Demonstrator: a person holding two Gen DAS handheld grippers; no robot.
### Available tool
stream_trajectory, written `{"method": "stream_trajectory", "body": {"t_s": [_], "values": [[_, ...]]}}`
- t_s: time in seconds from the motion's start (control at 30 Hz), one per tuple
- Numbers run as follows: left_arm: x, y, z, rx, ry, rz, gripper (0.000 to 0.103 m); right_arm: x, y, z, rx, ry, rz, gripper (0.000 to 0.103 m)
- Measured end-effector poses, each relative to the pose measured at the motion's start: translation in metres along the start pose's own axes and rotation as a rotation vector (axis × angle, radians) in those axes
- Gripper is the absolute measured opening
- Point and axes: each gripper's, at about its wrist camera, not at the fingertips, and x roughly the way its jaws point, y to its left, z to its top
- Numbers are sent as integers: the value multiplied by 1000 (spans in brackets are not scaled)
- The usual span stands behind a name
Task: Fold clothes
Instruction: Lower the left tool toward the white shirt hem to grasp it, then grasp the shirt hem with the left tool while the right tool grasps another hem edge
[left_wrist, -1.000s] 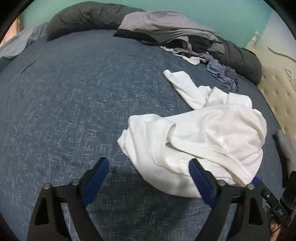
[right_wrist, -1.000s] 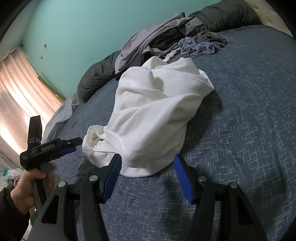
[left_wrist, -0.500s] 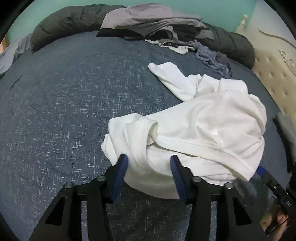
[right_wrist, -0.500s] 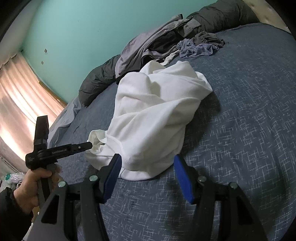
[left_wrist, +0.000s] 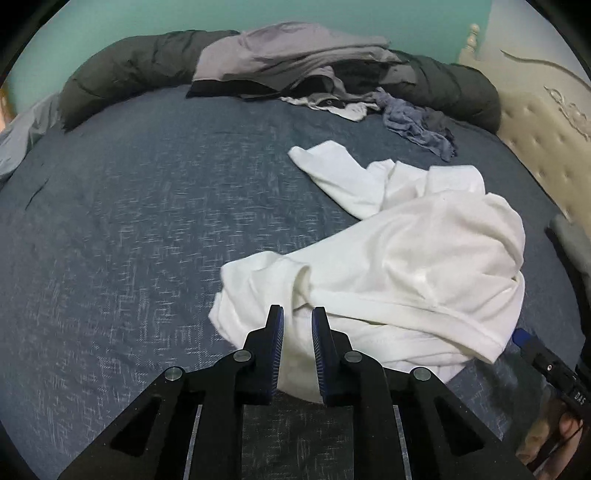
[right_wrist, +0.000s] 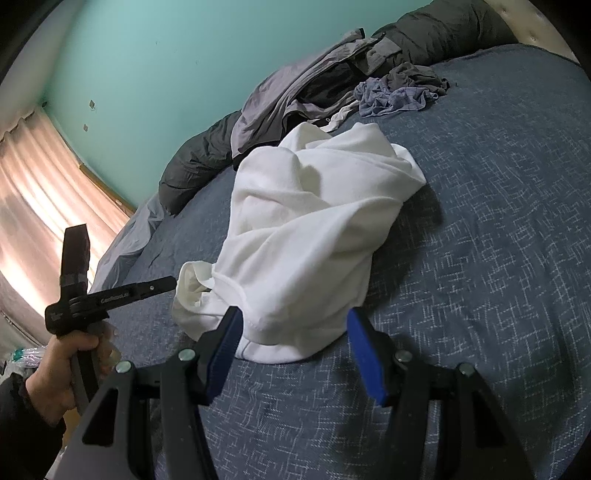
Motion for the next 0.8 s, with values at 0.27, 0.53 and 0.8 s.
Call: {"method": "stream_trajectory", "body": {"t_s": [0.27,0.53,0.8], "values": [[30,12,2,-41,70,31,17,1,-1,1,-3,2,-11,60],[20,21,0,-58,57,-10,4,12,8,1,-22,47,46,60],[-35,22,-6,-14,-22,-65,4,25,30,-6,-137,101,29,15]]}}
